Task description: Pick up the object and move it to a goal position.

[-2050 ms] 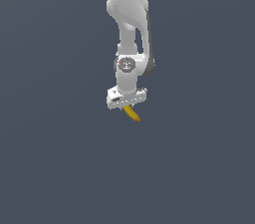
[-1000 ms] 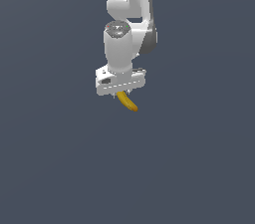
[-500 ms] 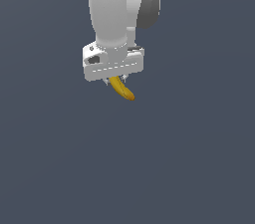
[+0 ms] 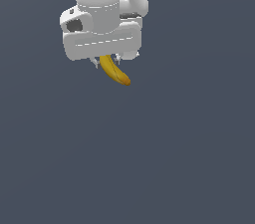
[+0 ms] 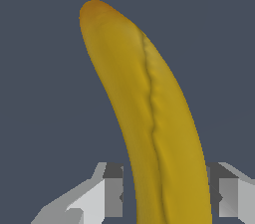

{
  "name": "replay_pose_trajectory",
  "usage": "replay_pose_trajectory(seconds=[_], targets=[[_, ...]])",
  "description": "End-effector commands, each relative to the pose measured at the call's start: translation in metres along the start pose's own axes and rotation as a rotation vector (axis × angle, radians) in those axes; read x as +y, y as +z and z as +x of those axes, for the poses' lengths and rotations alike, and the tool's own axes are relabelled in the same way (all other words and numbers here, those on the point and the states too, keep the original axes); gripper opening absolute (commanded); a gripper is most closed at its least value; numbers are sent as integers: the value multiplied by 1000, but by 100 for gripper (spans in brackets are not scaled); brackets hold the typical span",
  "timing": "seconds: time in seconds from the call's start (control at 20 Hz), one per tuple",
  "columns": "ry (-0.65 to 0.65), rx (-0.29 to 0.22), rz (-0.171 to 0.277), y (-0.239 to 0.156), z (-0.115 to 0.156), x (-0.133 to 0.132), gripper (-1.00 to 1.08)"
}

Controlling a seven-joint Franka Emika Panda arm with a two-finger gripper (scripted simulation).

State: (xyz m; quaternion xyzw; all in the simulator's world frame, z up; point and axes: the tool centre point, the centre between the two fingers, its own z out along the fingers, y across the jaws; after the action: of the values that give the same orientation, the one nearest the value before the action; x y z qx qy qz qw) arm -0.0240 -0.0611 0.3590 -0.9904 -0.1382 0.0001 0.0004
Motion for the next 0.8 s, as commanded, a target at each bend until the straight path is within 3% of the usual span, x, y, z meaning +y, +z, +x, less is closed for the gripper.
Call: replay_pose_trajectory(seconds=[0.0, 0.75], targets=[[0, 1, 0, -23, 4, 5, -100], [0, 0, -1, -113, 22, 27, -100]])
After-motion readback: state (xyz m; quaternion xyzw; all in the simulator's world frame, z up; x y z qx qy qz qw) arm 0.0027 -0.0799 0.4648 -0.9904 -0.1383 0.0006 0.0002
